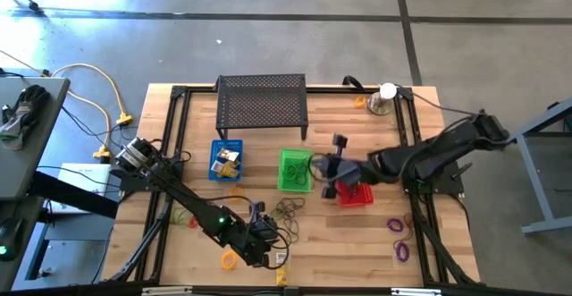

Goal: Pick & Place Office Desk Supplies
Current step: Put the black rubber band into the green bin, then put the yellow spring keychain into the red bin

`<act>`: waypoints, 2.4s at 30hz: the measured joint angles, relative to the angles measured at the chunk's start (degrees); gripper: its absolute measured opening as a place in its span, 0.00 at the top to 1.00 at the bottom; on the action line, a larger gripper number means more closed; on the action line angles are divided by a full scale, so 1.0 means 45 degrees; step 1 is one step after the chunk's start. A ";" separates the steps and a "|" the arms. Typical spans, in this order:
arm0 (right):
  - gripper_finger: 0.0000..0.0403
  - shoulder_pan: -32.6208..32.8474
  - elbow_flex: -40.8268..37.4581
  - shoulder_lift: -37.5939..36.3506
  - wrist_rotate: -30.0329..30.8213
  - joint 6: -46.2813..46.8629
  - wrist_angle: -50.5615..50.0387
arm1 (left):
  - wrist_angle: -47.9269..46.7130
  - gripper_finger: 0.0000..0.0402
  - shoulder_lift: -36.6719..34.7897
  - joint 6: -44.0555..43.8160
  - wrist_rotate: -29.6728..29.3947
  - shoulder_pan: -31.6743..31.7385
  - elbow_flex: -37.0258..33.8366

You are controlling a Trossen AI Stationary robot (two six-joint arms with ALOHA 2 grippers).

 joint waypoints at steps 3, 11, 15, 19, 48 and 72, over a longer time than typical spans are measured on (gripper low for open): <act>1.00 0.0494 0.0000 0.0907 0.0528 -0.0583 0.1430 | 0.0167 0.59 0.0000 -0.0267 0.0000 -0.0132 0.0000; 1.00 -0.0028 -0.0008 0.3719 0.1879 -0.1117 0.4787 | 0.0412 0.59 0.0000 -0.0390 -0.0146 -0.0352 0.0000; 1.00 -0.0323 -0.0005 0.4585 0.2808 -0.0312 0.4705 | 0.0404 0.59 0.0000 -0.0399 -0.0169 -0.0342 0.0000; 1.00 -0.0395 -0.0007 0.5124 0.1677 0.0411 0.4608 | 0.0399 0.59 0.0000 -0.0365 -0.0194 -0.0387 0.0000; 0.36 0.3817 0.0019 0.2073 0.1357 0.1216 0.4038 | -0.4763 0.59 -0.0908 -0.1146 0.0065 -0.0599 0.0015; 0.37 0.4932 -0.0005 0.3137 0.0346 0.2447 0.4026 | -0.7167 0.59 -0.0869 -0.2154 0.1727 0.1645 -0.2575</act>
